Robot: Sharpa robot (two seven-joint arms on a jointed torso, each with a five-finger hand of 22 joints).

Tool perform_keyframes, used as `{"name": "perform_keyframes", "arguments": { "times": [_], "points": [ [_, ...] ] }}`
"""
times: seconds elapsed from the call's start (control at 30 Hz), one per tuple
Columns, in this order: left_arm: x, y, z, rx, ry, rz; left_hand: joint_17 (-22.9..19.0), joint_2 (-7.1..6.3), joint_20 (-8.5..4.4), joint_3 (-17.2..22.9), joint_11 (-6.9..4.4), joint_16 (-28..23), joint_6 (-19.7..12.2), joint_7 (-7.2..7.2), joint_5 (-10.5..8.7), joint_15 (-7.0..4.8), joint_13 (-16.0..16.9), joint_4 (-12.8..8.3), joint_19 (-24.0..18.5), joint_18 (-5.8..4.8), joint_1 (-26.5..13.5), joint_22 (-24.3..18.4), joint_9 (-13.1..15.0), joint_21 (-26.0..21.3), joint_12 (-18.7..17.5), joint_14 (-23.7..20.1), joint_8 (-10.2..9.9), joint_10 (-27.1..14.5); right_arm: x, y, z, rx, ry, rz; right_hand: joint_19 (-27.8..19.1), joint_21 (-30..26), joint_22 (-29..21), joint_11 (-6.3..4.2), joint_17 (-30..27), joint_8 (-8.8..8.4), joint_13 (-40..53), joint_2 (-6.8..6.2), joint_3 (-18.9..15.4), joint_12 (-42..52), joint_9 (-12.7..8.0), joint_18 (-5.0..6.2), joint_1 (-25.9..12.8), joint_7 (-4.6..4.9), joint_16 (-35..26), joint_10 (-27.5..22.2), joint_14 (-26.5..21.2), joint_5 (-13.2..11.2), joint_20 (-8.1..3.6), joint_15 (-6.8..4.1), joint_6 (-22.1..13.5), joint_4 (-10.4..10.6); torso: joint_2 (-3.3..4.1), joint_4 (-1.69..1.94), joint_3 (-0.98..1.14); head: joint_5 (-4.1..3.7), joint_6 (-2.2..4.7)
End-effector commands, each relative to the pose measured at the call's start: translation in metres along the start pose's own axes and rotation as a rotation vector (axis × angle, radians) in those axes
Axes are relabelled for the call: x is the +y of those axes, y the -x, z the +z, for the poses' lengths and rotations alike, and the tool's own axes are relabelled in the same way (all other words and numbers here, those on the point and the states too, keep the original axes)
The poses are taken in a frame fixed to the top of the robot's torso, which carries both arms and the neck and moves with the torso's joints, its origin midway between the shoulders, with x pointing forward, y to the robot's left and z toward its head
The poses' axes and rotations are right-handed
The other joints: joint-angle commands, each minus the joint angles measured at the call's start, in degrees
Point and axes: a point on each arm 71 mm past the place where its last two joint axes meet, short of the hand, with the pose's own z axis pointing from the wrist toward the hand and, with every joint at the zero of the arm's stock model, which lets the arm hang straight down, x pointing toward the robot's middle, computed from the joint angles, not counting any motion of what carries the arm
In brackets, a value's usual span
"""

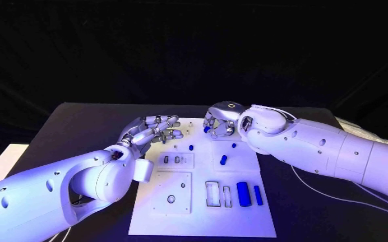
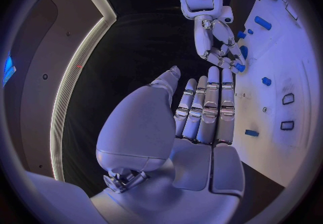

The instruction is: Assemble the parts on the task board

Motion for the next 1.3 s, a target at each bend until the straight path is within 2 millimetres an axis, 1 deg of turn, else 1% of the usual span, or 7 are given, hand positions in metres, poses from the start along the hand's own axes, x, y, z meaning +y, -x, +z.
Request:
{"name": "perform_keyframes", "arguments": {
  "times": [0.03, 0.13, 0.27, 0.33, 0.47, 0.67, 1.3],
  "points": [
    [-0.001, 0.000, 0.001, 0.021, -0.002, -0.004, 0.1, 0.43, 0.23, 0.1, 0.23, -0.3, -0.1, 0.31, -0.29, 0.31, 0.0, -0.3, 0.0, 0.12, 0.0, 0.0, 0.0, -0.2, -0.3, -0.1, -0.4, -0.4, 0.000, 0.012, 0.000, -0.153, -0.010, 0.015, 0.0, 0.4, 0.1, 0.13, -0.1, 0.09, -0.1, 0.92, 0.5, -0.2, 1.0, -1.07, 0.6, -0.16, 0.3, 0.3, 2.2, -0.7, -0.06, -0.34, 0.4, 0.2, 0.11, 0.06, -0.05, -0.08, 0.30],
    [-0.001, 0.001, 0.001, 0.016, -0.003, -0.001, 0.1, 0.41, 0.23, 0.1, 0.24, -0.4, -0.1, 0.32, -0.29, 0.32, 0.0, -0.3, 0.0, 0.11, 0.1, -0.1, 0.0, -0.2, -0.4, -0.1, -0.4, -0.4, -0.001, 0.013, 0.002, -0.169, -0.040, 0.016, -0.2, 0.4, 0.0, 0.21, -0.3, -0.04, -0.1, 0.70, 0.7, -0.4, 1.1, -1.05, 0.7, -0.05, 0.2, 0.2, 2.1, -1.1, -0.03, -0.27, 0.2, 0.3, 0.20, 0.19, -0.11, -0.02, 0.21],
    [-0.002, 0.003, 0.001, 0.013, -0.018, 0.017, 0.2, 0.32, 0.36, 0.2, 0.42, -0.9, -0.4, 0.49, -0.29, 0.50, 0.0, -0.7, -0.3, 0.06, 0.1, -0.2, 0.0, -0.5, -0.7, -0.5, -0.6, -0.7, 0.001, 0.013, 0.010, -0.171, -0.054, 0.005, -0.4, 0.6, 0.0, 0.39, -0.3, -0.30, -0.2, 0.37, 0.8, -0.6, 1.1, -1.06, 0.4, 0.11, 0.3, -0.2, 2.0, -1.5, 0.07, -0.12, -0.2, 0.7, 0.29, 0.07, -0.08, 0.00, 0.16],
    [-0.003, 0.005, 0.001, 0.010, -0.023, 0.024, 0.2, 0.30, 0.43, 0.3, 0.48, -1.2, -0.5, 0.55, -0.30, 0.60, 0.0, -0.8, -0.5, 0.04, 0.0, -0.3, 0.0, -0.7, -0.8, -0.7, -0.7, -0.8, 0.003, 0.012, 0.014, -0.169, -0.052, -0.007, -0.5, 0.6, 0.1, 0.45, -0.3, -0.42, -0.2, 0.24, 0.9, -0.8, 1.1, -1.06, 0.4, 0.16, 0.4, -0.4, 2.0, -1.6, 0.11, -0.07, -0.3, 0.9, 0.37, 0.18, -0.11, 0.18, 0.40],
    [-0.003, 0.007, 0.002, 0.003, -0.029, 0.033, 0.2, 0.30, 0.45, 0.3, 0.50, -1.3, -0.5, 0.57, -0.30, 0.64, 0.0, -0.8, -0.5, 0.03, 0.0, -0.3, 0.0, -0.7, -0.8, -0.8, -0.7, -0.8, 0.008, 0.011, 0.024, -0.163, -0.044, -0.018, -0.6, 0.6, 0.1, 0.49, -0.3, -0.48, -0.2, 0.18, 0.9, -0.8, 1.1, -1.06, 0.4, 0.20, 0.4, -0.5, 1.9, -1.6, 0.14, -0.05, -0.4, 0.9, 0.32, 0.43, -0.11, 0.08, 0.31],
    [-0.003, 0.010, 0.003, -0.005, -0.031, 0.038, 0.2, 0.31, 0.46, 0.3, 0.50, -1.3, -0.5, 0.57, -0.30, 0.65, 0.0, -0.9, -0.6, 0.03, 0.0, -0.4, 0.0, -0.7, -0.8, -0.8, -0.7, -0.8, 0.013, 0.007, 0.034, -0.132, -0.044, -0.038, -0.6, 0.7, 0.1, 0.52, -0.3, -0.53, -0.2, 0.13, 1.0, -0.8, 1.1, -1.06, 0.5, 0.22, 0.4, -0.6, 1.9, -1.6, 0.16, -0.03, -0.5, 0.9, 0.46, 0.90, -0.38, -0.19, 0.28],
    [-0.002, 0.010, 0.003, -0.008, -0.029, 0.033, 0.2, 0.31, 0.46, 0.3, 0.50, -1.3, -0.5, 0.57, -0.30, 0.65, 0.0, -0.9, -0.6, 0.03, 0.0, -0.4, 0.0, -0.7, -0.8, -0.8, -0.7, -0.8, 0.017, -0.003, 0.049, -0.060, -0.061, -0.057, -0.7, 0.9, 0.3, 0.64, 0.1, -0.69, -0.3, -0.08, 1.2, -0.9, 1.2, -1.08, 0.4, 0.33, 0.8, -0.8, 1.9, -1.7, 0.24, 0.06, -0.7, 1.1, 0.70, 0.88, -0.39, 0.12, 0.31]
  ]
}}
